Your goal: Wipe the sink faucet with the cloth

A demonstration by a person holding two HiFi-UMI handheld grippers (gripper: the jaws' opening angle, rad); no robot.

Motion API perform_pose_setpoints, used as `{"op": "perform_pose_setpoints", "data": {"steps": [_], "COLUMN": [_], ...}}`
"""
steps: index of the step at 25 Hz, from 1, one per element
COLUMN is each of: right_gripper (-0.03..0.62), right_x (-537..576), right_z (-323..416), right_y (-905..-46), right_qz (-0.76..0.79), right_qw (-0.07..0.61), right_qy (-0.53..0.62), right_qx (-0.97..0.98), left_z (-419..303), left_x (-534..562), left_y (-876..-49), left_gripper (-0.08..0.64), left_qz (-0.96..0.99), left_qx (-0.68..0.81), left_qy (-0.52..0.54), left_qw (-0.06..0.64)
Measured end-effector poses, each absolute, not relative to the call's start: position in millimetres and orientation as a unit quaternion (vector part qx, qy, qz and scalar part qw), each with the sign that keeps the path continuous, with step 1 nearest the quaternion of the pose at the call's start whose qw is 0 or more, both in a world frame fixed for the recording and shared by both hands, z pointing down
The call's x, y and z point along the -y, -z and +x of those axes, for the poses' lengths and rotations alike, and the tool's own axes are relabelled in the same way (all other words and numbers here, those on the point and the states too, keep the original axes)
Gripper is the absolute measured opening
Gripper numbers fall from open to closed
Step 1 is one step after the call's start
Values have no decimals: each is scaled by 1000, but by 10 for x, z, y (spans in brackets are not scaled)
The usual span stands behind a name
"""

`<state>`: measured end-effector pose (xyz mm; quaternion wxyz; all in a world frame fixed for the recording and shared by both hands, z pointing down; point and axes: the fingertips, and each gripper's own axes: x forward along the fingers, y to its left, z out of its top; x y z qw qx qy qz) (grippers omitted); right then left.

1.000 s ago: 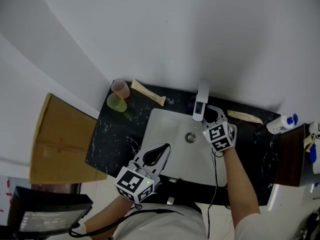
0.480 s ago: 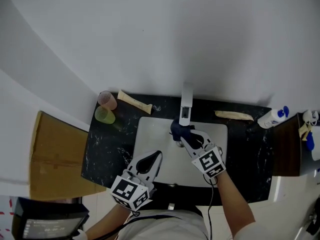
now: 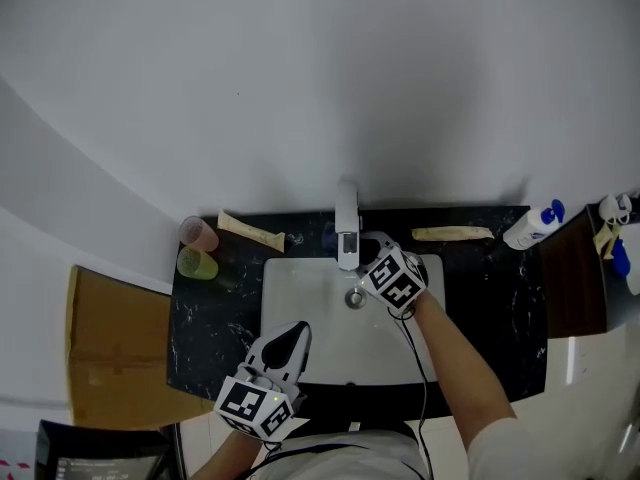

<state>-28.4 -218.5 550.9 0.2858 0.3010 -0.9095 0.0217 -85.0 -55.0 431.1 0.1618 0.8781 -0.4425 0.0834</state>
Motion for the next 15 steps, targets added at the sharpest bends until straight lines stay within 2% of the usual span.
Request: {"op": "perform_pose_setpoints", "data": {"steps": [3, 9, 12, 15], "right_gripper": [77, 77, 77, 77], "right_x": [2296, 2442, 2421, 2336], "right_z": [-149, 577, 486, 91], "right_y": [-5573, -5487, -5481, -5493], "right_qz": [334, 442, 422, 381], "right_qw": [300, 269, 268, 263], "right_qy": [-53, -93, -92, -82], "right_qx": [892, 851, 861, 883], "left_z": [-856, -838, -837, -861], "left_x": [572, 606, 595, 584], "left_y": [-4325, -4317, -4323, -4332], "left_gripper": [0, 0, 0, 0], "left_qz": [880, 880, 880, 880], "left_qx": [441, 440, 440, 441], "left_qy": [-79, -80, -79, -77], "left_qw": [160, 162, 163, 160]}}
